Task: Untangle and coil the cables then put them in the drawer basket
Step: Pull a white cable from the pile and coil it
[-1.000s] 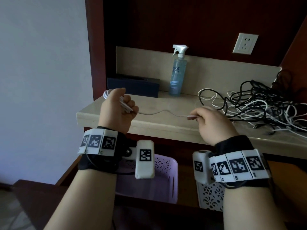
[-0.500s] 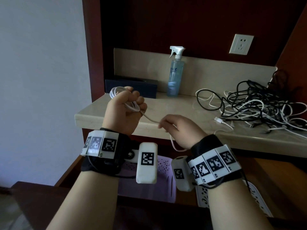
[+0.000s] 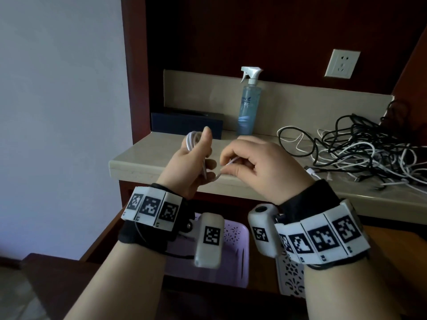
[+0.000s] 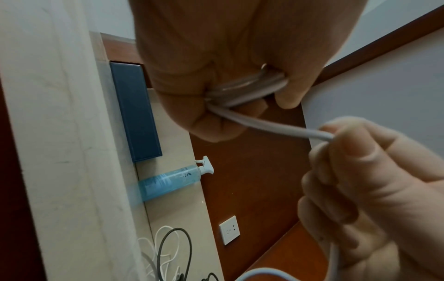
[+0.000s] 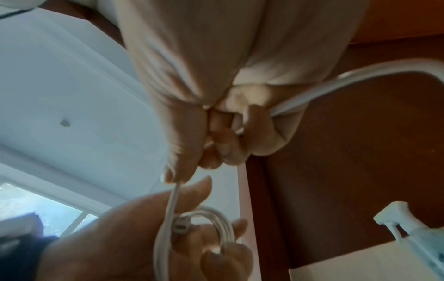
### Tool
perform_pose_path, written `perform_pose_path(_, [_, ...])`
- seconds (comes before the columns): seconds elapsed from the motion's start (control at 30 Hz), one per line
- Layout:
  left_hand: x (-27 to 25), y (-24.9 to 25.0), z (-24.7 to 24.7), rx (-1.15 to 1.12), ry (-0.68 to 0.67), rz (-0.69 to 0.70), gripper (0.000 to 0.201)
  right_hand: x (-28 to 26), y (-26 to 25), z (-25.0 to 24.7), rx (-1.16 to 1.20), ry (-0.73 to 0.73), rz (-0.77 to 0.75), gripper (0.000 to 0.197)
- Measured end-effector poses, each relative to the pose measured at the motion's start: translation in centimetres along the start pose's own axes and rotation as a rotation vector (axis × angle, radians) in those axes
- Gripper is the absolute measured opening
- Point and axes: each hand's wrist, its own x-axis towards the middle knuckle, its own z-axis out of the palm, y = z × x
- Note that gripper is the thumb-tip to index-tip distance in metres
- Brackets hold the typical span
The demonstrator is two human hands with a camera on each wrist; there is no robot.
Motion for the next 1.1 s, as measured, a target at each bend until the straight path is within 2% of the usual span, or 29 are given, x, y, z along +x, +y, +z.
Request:
perform_pose_path(0.07, [0.0,-0.1,0.0,0.037,-0.040,-0.014,0.047,0.2,-0.1,-0.7,-0.011,-0.027,-0.001,0.010])
perform_pose_path(0.13, [0.0,-0.1,-0.1,0.051,-0.090,-0.031,0.043,0.5,0.3,-1.8,-0.045,-0.047,0.077,0.016])
perform_pose_path(0.2, [0.1,0.0,-0.3,0.087,-0.167,-0.043,0.047,0.8,0.8,-2.8,-0.116,-0.064,0.142,0.013])
perform_pose_path(0.3, [0.3,-0.1,-0.5,0.136,-0.347,-0.020,0.068,1.4,0.8,-3.1,-0.234,-0.033,0.090,0.013])
perform_pose_path(0.4, [0.6,0.1,-0.6,0.159,-0.553,-0.051,0.092,2.0,0.8,-2.7,-0.215,0.028,-0.016,0.017])
perform_pose_path(0.43, [0.7,0.3,-0.6,0.173,-0.612,-0.081,0.091,2.2,0.9,-2.6,-0.206,0.038,-0.036,0.017])
perform_pose_path(0.47, [0.8,0.5,-0.6,0.198,-0.657,-0.103,0.081,2.3,1.0,-2.7,-0.201,0.042,-0.052,0.015])
perform_pose_path(0.5, [0.8,0.9,-0.5,0.241,-0.678,-0.116,0.062,2.4,1.2,-2.7,-0.199,0.043,-0.065,0.013])
perform_pose_path(0.57, [0.6,1.6,-0.2,0.330,-0.636,-0.112,0.026,2.6,1.6,-3.0,-0.185,0.033,-0.067,0.012])
perform_pose_path(0.6, [0.6,1.7,-0.1,0.354,-0.609,-0.103,0.021,2.7,1.7,-3.2,-0.168,0.024,-0.056,0.011])
perform_pose_path(0.7, [0.9,1.8,0.3,0.364,-0.527,-0.149,0.026,3.1,2.0,-3.7,-0.088,0.006,-0.018,0.007])
perform_pose_path(0.77, [1.1,1.6,0.7,0.406,-0.490,-0.171,0.022,3.4,1.9,-3.8,-0.034,-0.021,-0.018,0.003])
perform_pose_path(0.93, [1.5,1.6,2.1,0.531,-0.540,-0.169,0.016,3.9,1.4,-5.0,0.002,-0.169,-0.016,0.007])
perform_pose_path(1.1, [2.4,2.0,2.0,0.602,-0.533,-0.169,0.028,2.8,3.1,-8.0,-0.229,-0.314,0.134,0.006])
